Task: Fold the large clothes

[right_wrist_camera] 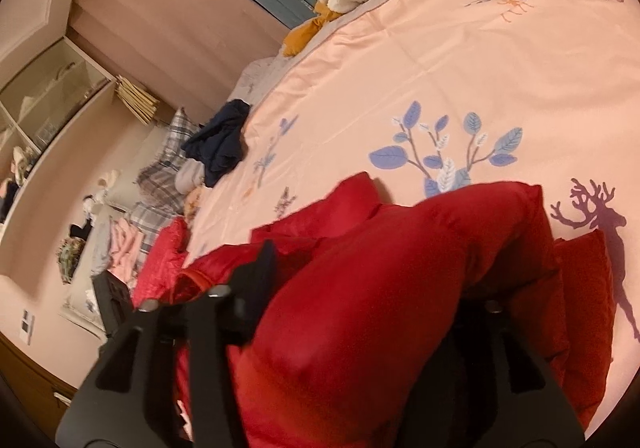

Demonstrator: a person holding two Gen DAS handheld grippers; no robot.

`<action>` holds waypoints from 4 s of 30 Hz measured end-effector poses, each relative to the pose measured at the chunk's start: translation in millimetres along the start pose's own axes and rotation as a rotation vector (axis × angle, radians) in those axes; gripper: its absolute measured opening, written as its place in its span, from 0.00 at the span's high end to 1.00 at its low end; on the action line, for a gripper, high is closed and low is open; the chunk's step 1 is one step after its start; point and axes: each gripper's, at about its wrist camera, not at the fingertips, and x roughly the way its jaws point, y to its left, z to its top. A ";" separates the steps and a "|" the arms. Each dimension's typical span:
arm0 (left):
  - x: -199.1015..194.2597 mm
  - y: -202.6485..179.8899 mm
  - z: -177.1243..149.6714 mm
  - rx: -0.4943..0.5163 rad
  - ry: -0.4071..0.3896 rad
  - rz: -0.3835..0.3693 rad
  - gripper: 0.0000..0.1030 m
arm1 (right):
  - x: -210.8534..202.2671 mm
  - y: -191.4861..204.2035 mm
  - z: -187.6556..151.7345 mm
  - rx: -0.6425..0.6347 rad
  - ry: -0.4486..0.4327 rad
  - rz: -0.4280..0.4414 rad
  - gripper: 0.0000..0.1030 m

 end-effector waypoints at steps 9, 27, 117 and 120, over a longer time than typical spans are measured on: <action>-24.6 3.0 6.3 -0.105 -0.076 -0.133 0.16 | -18.0 12.3 11.5 0.002 -0.063 0.005 0.22; -37.3 -28.7 -2.9 0.226 -0.152 0.147 0.08 | -19.5 45.0 -13.9 -0.381 -0.126 -0.389 0.22; -68.0 -6.0 -83.7 0.205 -0.105 0.273 0.08 | -62.4 25.5 -91.1 -0.378 -0.089 -0.442 0.22; -65.8 -1.4 -83.6 0.194 -0.097 0.269 0.08 | -52.2 19.3 -92.8 -0.373 -0.058 -0.455 0.22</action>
